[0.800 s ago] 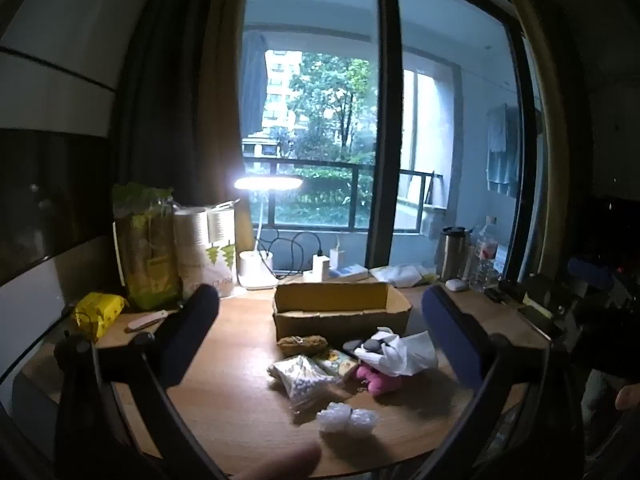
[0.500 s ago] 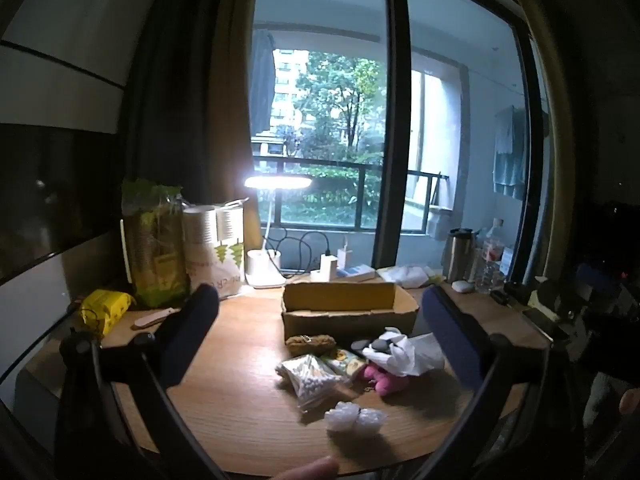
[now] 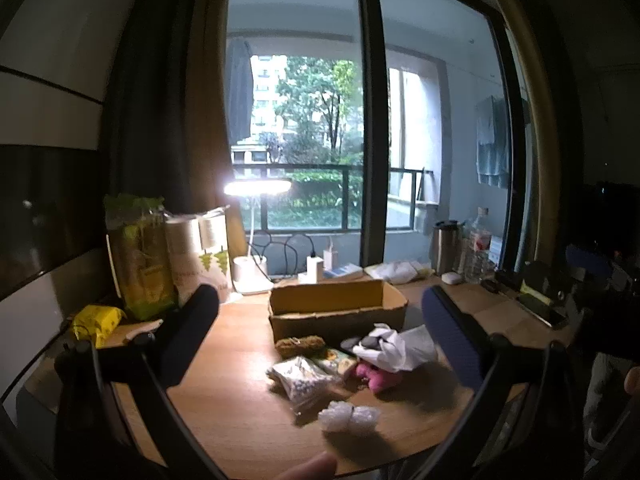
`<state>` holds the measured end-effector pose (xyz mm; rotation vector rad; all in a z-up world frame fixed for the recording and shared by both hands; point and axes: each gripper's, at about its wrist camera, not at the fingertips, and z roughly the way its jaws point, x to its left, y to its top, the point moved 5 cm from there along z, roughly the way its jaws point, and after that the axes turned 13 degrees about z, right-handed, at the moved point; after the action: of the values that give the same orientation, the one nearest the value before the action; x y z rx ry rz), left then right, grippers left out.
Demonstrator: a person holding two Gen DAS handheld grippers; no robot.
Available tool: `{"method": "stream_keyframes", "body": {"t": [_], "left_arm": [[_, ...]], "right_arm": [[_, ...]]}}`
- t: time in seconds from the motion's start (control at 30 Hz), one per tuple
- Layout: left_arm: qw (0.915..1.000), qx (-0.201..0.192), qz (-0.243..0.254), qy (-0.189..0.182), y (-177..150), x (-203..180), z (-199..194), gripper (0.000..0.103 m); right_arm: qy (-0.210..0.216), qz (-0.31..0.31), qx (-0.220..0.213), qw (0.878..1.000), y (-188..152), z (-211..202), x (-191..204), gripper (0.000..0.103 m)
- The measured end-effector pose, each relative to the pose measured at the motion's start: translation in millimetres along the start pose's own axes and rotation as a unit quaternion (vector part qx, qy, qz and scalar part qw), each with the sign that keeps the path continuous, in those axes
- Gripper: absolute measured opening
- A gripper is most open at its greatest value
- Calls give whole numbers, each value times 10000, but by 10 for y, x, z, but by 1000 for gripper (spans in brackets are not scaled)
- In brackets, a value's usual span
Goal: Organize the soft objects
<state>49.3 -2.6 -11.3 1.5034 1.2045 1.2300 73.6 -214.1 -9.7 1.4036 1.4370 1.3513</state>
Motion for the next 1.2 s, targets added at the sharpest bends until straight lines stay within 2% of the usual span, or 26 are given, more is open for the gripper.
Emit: {"method": "stream_keyframes", "body": {"t": [0.5,1.2], "left_arm": [[9989,102,-414,-196,-58,70,7,102],[9984,121,-485,-255,-53,52,9,102]], "right_arm": [[21,19,25,10000,-32,-10,-4,100],[29,28,58,10000,-60,0,-1,100]]}}
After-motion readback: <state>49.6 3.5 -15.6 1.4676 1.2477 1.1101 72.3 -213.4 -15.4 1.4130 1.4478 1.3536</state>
